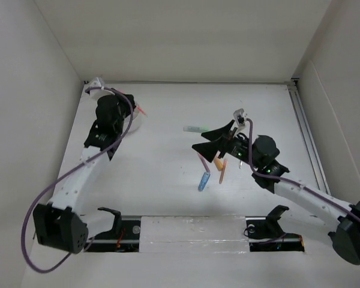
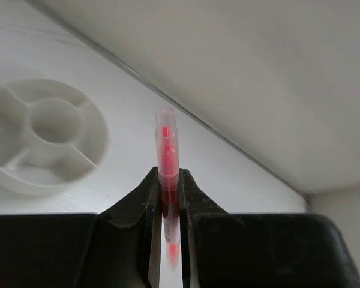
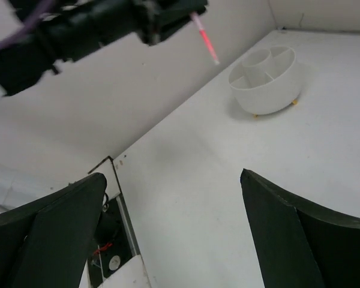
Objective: Sort the stationery into containers
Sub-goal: Place the pen in the storage box.
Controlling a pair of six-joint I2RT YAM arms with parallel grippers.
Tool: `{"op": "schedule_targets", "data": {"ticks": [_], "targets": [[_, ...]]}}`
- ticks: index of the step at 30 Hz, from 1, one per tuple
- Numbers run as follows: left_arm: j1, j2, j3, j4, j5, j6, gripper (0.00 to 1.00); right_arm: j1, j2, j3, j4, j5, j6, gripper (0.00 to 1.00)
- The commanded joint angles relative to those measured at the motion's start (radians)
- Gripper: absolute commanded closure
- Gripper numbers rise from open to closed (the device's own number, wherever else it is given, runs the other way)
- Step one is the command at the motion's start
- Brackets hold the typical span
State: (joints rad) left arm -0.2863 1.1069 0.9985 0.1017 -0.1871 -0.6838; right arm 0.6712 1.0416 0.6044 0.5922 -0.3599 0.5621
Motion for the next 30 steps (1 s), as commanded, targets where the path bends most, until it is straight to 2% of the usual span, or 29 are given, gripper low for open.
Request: {"op": "schedule_targets", "data": {"ticks": [1,5,11,17,21,30], "targets": [[0.050,0.138,0.061,0.152,-0.291,-0.007,1.00,0.011,-0.129,0.014,-0.092,0.027,-0.094,0.00],[0.061,0.312,0.280,0.168,-0.418,0.165,1.00,0.022,-0.270,-0.020,-0.244,0.047,-0.126,0.00],[0.143,0.453,0.367,0.214,-0.381,0.266,1.00,0.031,-0.440,-0.054,-0.359,0.084,-0.154,0.00],[0.153,0.542,0.358,0.268,-0.399,0.371,1.00,0.031,-0.495,-0.043,-0.428,0.061,-0.177,0.00],[0.153,0.608,0.413,0.248,-0.408,0.420,1.00,0.031,-0.505,-0.043,-0.448,0.036,-0.177,0.00],[0.153,0.672,0.371,0.285,-0.417,0.429,1.00,0.031,-0.558,-0.061,-0.500,0.056,-0.186,0.00]]}}
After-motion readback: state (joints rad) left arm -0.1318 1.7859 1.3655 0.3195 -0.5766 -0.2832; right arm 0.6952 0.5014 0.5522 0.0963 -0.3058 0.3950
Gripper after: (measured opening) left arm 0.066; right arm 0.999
